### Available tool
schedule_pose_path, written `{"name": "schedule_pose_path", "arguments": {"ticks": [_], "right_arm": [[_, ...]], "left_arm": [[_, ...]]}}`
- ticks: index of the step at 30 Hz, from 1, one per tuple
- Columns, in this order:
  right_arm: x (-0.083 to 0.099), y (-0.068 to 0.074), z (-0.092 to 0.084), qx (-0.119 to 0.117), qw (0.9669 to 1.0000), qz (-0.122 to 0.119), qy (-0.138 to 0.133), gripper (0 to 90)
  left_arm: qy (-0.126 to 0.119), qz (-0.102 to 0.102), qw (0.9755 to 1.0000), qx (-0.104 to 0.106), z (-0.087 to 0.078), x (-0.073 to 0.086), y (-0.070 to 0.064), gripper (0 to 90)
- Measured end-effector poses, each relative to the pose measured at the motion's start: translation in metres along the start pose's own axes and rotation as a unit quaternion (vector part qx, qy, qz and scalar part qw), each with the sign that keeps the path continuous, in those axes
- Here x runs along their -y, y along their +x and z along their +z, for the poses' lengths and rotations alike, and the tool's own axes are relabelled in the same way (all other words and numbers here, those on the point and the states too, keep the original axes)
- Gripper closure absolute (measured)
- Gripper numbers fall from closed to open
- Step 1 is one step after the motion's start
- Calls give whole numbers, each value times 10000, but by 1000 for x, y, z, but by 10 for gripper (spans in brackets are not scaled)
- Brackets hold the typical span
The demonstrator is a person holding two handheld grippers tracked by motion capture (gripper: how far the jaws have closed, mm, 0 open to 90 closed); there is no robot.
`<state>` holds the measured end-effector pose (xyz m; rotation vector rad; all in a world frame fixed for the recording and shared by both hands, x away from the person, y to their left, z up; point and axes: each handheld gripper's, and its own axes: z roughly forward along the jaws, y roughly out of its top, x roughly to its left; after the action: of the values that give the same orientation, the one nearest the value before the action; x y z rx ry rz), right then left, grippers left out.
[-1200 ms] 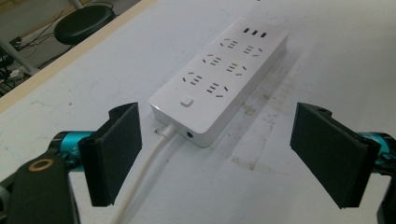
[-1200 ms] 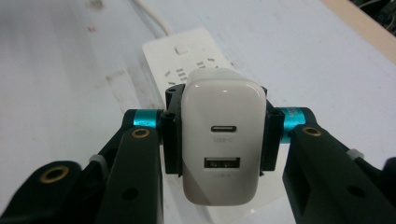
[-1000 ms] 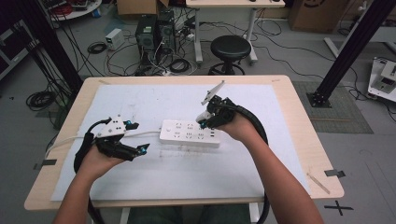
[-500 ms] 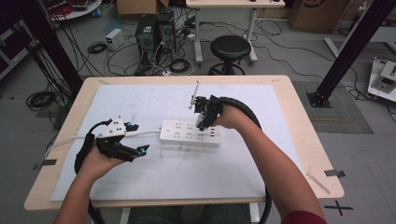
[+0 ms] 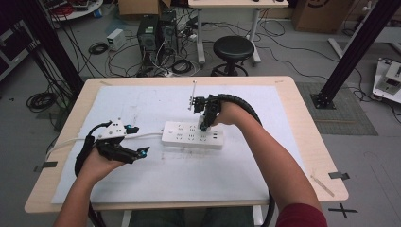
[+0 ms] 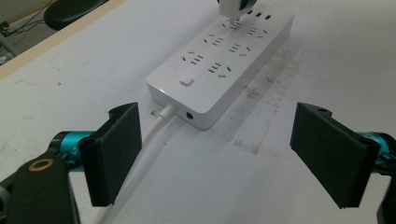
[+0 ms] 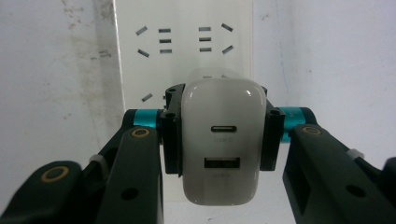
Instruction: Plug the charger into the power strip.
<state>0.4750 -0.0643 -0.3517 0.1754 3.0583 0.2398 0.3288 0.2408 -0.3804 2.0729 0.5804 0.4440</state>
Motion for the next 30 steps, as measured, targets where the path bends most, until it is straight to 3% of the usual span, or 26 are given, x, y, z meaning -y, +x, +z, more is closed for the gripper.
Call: {"name": "schedule_pose_path", "arguments": {"ticks": [5,17,19,23,30], "right_arm": [[0,-1,4,-57,10000,2,76,630],[-6,0,10,-69,9996,-244,157,633],[-9,4,18,29,9988,-322,380,634],[-8,1,18,-39,9994,-179,277,635],[-8,1,19,-68,9995,-157,261,637]], "left_arm": [[-1,-1,10000,-12,1,0,1,167],[51,29,10000,-20,2,0,1,167],[34,21,10000,-17,2,-1,0,166],[41,42,10000,-33,1,0,-1,167],[51,26,10000,-68,2,0,-1,166]]}}
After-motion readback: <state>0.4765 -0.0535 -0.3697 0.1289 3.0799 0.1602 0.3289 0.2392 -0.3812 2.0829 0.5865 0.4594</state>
